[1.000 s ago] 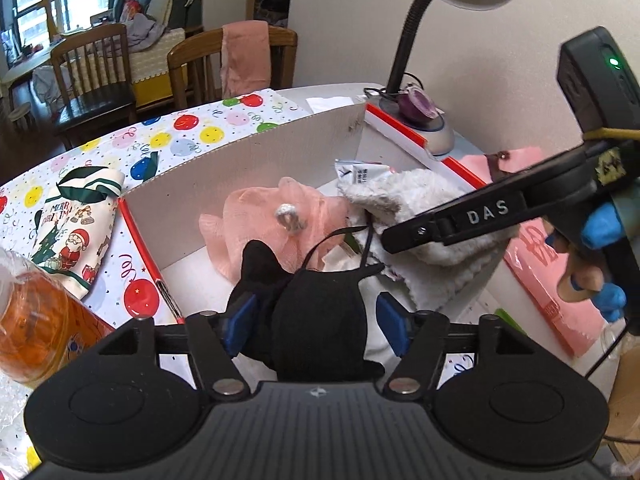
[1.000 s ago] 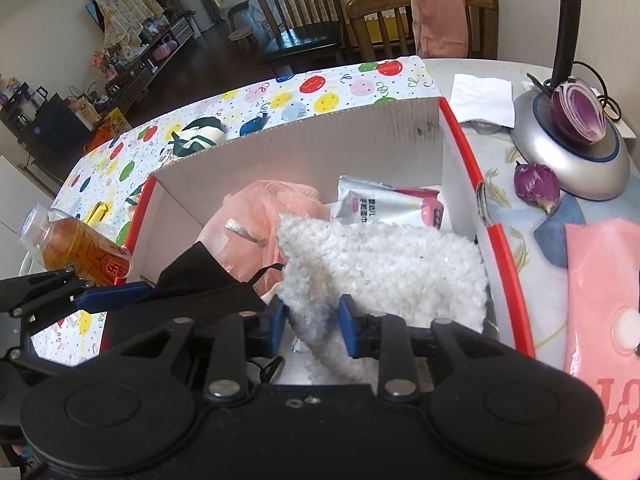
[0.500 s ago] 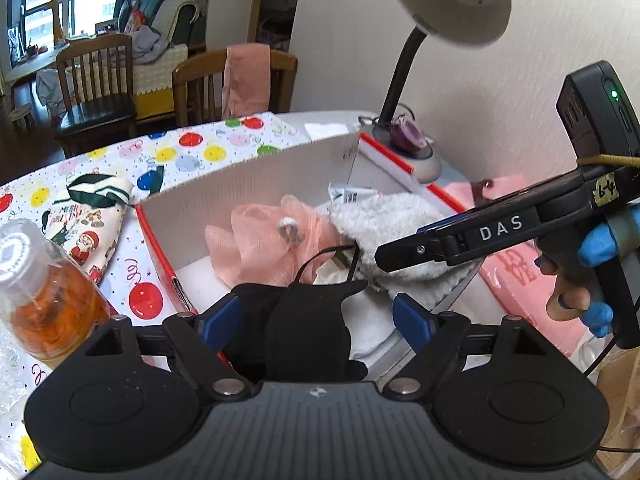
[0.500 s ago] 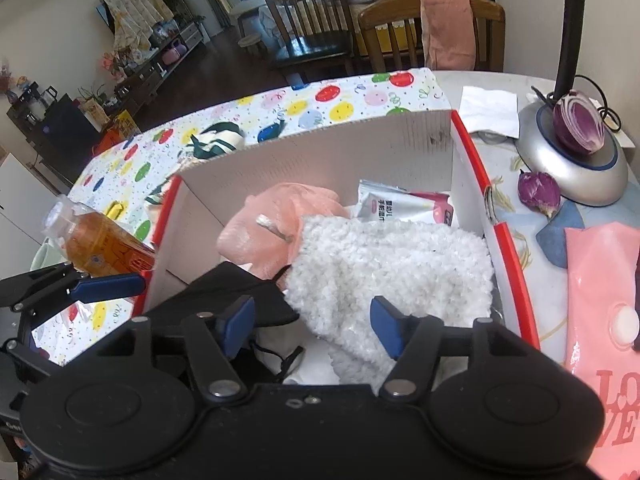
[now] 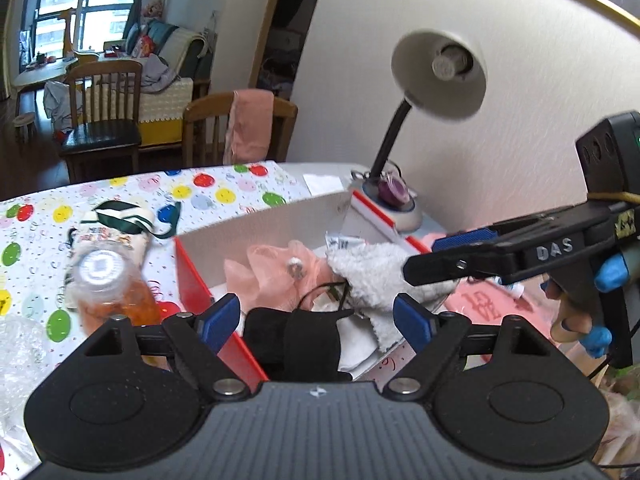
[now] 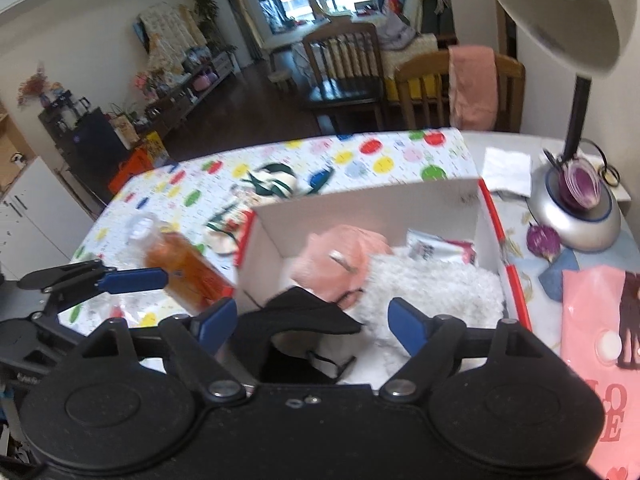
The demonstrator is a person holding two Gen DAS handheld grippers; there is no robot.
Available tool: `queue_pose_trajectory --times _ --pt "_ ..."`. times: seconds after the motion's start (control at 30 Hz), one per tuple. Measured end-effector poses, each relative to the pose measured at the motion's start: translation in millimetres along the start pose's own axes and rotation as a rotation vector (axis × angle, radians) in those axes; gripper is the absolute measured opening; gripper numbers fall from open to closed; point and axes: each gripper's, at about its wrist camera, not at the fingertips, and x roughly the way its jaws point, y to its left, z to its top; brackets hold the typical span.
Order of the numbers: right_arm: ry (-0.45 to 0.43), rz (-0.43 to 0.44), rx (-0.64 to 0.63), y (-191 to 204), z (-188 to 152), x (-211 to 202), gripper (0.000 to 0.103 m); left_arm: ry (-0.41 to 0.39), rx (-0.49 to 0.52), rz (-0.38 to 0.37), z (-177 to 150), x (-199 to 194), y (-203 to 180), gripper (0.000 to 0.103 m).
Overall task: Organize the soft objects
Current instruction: 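Withdraw both tools from the shoebox toward the bubble wrap and stocking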
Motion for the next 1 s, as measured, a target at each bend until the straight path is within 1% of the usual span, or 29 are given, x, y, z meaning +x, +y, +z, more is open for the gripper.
queue_pose_trajectory --times 0.13,0.2,0.33,0.47,0.57,0.67,0.8,0.9,1.0 --pt "-0.03 0.015 -0.027 23 3 -13 0.088 -0.039 -0.022 0.005 1 -23 11 0.085" --pt "-0.043 0.024 -0.04 36 4 -18 0.091 -0.054 -0.028 0.012 1 -34 18 0.093" --pt "-0.063 0.038 -0.057 64 5 -22 0.094 -0.097 -0.048 0.016 -3 -60 36 0.095" --pt "-0.076 0.066 -0.058 96 6 -21 0.098 -0.123 -0.066 0.028 -7 -84 58 0.101" --pt "-0.078 0.074 -0.06 121 7 -16 0.1 -0.143 -0.076 0.036 -11 -102 75 0.101" --pt "-0.081 0.078 -0.052 144 7 -9 0.101 -0.146 -0.085 0.04 -15 -118 95 0.101" --pt "-0.078 0.085 -0.03 171 7 2 0.102 -0.152 -0.114 0.069 -25 -138 121 0.102" --pt "-0.083 0.078 -0.016 189 8 11 0.102 -0.152 -0.13 0.084 -31 -149 141 0.103" --pt "-0.089 0.049 0.0 207 10 20 0.103 -0.175 -0.109 0.111 -41 -161 159 0.103"
